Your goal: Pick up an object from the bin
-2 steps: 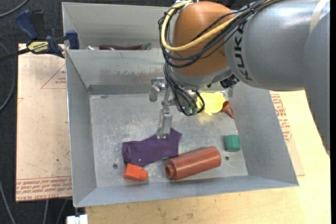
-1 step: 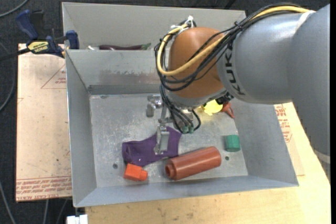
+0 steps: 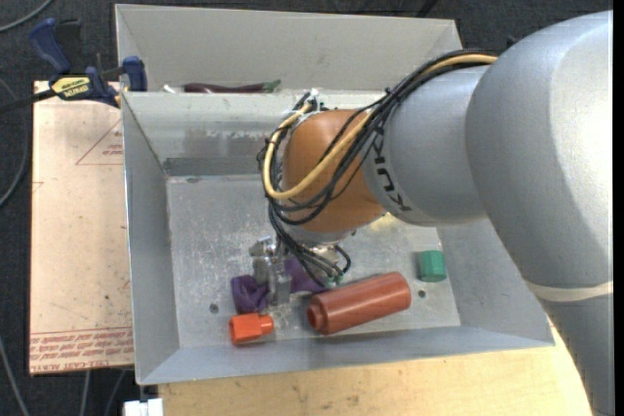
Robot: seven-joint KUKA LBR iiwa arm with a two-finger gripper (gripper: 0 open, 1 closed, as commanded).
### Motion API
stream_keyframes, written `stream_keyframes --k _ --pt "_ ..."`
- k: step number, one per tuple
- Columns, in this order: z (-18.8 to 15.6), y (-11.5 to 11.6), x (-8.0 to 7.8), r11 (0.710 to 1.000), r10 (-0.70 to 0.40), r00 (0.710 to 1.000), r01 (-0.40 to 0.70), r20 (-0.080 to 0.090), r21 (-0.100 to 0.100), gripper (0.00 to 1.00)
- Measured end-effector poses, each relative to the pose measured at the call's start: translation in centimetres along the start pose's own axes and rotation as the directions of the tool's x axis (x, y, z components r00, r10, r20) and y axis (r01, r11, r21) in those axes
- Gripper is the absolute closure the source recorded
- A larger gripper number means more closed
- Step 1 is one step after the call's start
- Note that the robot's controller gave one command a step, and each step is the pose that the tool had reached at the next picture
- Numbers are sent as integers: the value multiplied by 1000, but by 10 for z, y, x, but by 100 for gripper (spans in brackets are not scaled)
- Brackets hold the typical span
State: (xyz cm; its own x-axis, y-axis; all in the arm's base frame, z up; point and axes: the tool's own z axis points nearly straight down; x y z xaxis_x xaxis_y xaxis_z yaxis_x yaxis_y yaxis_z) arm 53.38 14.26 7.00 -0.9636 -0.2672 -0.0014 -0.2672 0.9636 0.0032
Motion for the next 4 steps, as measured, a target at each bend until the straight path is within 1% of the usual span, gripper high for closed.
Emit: stream_keyframes --k 1,2,3,4 --pt "0 0 0 1000 0 1000 0 0 0 100" --pt "-111 2 -14 1000 28 1000 -28 3 -1 100" --pt "-111 2 -14 1000 29 1000 -29 3 -1 100" --pt "-236 0 -22 1000 -7 1000 7 7 -2 100"
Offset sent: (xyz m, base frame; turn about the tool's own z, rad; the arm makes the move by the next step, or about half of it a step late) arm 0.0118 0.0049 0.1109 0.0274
